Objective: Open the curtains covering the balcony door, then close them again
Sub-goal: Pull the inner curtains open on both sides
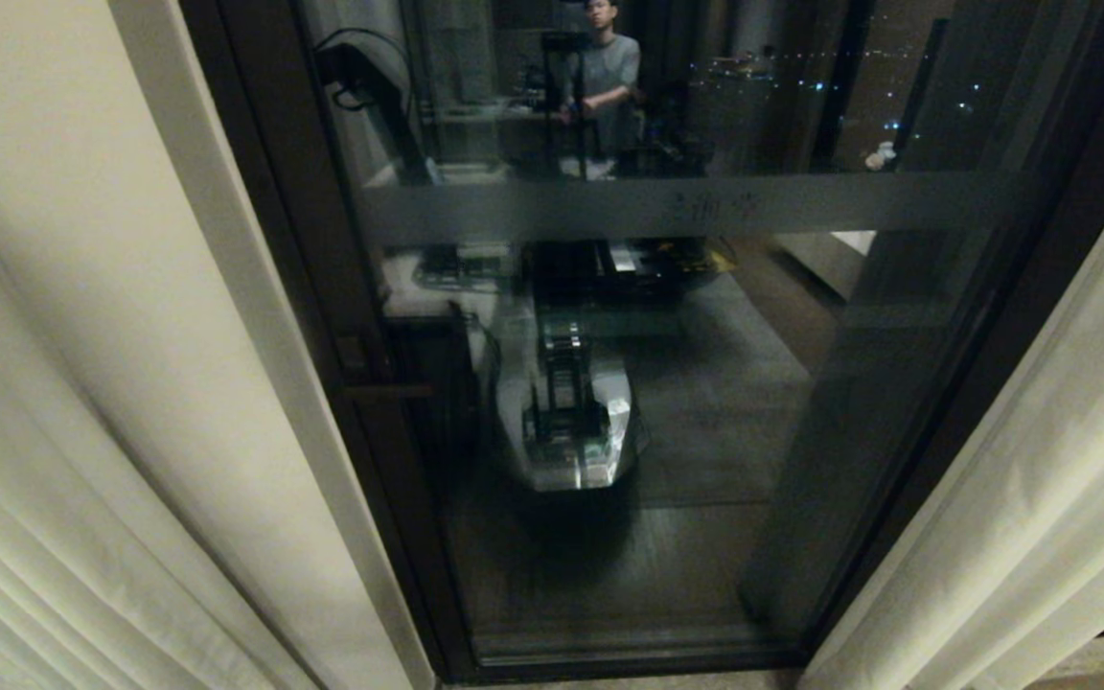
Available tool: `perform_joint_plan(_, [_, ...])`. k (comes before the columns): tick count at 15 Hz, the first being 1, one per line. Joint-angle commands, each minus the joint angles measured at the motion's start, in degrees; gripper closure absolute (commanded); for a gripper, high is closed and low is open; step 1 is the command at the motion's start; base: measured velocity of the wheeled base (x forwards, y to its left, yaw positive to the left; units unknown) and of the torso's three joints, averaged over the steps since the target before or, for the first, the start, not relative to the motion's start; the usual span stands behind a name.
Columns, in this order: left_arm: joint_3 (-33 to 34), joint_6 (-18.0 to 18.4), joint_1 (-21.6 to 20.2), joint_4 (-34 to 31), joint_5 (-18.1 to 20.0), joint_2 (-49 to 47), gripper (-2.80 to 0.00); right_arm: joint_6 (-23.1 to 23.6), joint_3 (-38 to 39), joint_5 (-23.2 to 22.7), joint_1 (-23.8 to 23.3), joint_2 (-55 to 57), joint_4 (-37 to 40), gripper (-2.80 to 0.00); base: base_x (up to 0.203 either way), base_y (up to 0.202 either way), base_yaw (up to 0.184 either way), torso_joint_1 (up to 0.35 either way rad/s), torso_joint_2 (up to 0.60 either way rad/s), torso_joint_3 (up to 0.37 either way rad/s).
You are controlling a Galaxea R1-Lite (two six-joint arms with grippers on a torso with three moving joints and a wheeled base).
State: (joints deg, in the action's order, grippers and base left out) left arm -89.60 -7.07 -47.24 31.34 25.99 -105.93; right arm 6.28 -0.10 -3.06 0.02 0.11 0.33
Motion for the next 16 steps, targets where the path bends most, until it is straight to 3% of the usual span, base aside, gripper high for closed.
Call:
perform_joint_plan(1, [0.11, -0.12, -0.05, 0.21, -0.1, 1.82, 0.0, 0.05, 0.01, -0.02, -0.02, -0.02, 0.02, 0.0, 0.0, 0.0, 0.0, 0.0, 0.0, 0.0])
perform_joint_plan(12, [0.42, -0.31, 1.01, -0.4, -0.15, 5.31, 0.0, 0.05, 0.01, -0.09, 0.05, -0.02, 0.02, 0.0, 0.0, 0.0, 0.0, 0.0, 0.0, 0.0])
perform_joint_plan(13, [0.82, -0.31, 1.01, -0.4, -0.15, 5.74, -2.8, 0.05, 0.01, -0.02, 0.03, -0.02, 0.02, 0.0, 0.0, 0.0, 0.0, 0.0, 0.0, 0.0])
perform_joint_plan(16, [3.62, -0.31, 0.86, -0.16, -0.15, 7.93, -2.8, 0.05, 0.01, -0.02, 0.05, -0.02, 0.02, 0.0, 0.0, 0.0, 0.0, 0.0, 0.0, 0.0])
